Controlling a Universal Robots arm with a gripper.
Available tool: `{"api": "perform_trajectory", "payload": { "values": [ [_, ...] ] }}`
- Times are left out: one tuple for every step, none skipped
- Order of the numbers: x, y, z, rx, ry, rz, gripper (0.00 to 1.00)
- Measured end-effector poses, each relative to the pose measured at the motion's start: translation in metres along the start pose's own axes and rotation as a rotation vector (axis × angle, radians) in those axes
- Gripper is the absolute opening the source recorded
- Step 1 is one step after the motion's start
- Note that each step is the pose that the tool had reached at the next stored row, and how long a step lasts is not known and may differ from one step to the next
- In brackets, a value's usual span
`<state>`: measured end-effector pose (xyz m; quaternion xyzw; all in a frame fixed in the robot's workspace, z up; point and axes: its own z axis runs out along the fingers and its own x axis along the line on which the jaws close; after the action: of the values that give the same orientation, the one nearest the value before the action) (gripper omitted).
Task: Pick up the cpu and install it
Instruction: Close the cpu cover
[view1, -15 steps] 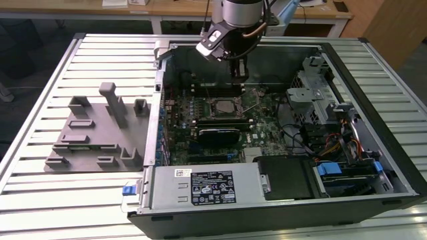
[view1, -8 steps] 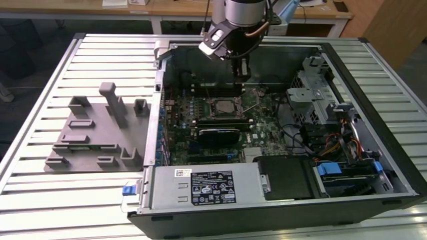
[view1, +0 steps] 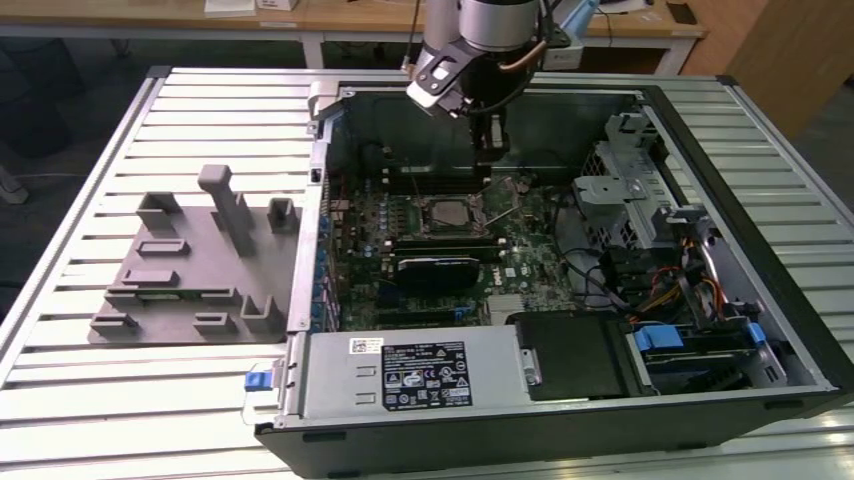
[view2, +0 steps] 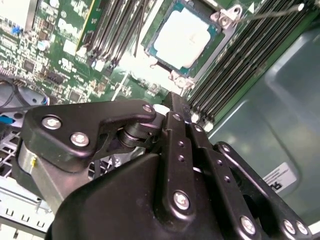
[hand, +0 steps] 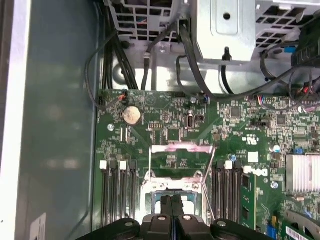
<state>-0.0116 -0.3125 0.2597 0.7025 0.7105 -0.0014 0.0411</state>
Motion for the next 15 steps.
{"api": "perform_trajectory", "payload": {
  "values": [
    [0.0006,0.0015,0.0001,0.0000,-0.0001,0.000,0.11],
    [0.0012,0.0030,0.0001,0.0002,-0.0005,0.000,0.11],
    [0.0017,0.0045,0.0000,0.0004,-0.0011,0.000,0.11],
    [0.0022,0.0060,-0.0002,0.0007,-0.0016,0.000,0.11],
    [0.0028,0.0073,-0.0001,0.0006,-0.0015,0.000,0.11],
    [0.0035,0.0089,0.0002,0.0003,-0.0008,0.000,0.11],
    [0.0041,0.0106,0.0005,0.0000,-0.0002,0.000,0.11],
    [0.0045,0.0121,0.0006,0.0002,-0.0005,0.000,0.11],
    [0.0050,0.0136,0.0006,0.0002,-0.0006,0.000,0.11],
    [0.0055,0.0149,0.0008,0.0002,-0.0006,0.000,0.11],
    [0.0060,0.0160,0.0009,0.0001,-0.0006,0.000,0.11],
    [0.0063,0.0169,0.0011,0.0001,-0.0005,0.000,0.11],
    [0.0065,0.0182,0.0012,0.0002,-0.0006,0.000,0.11],
    [0.0068,0.0198,0.0015,0.0000,-0.0005,0.000,0.11],
    [0.0073,0.0214,0.0018,0.0000,-0.0004,0.000,0.11]
  ]
}}
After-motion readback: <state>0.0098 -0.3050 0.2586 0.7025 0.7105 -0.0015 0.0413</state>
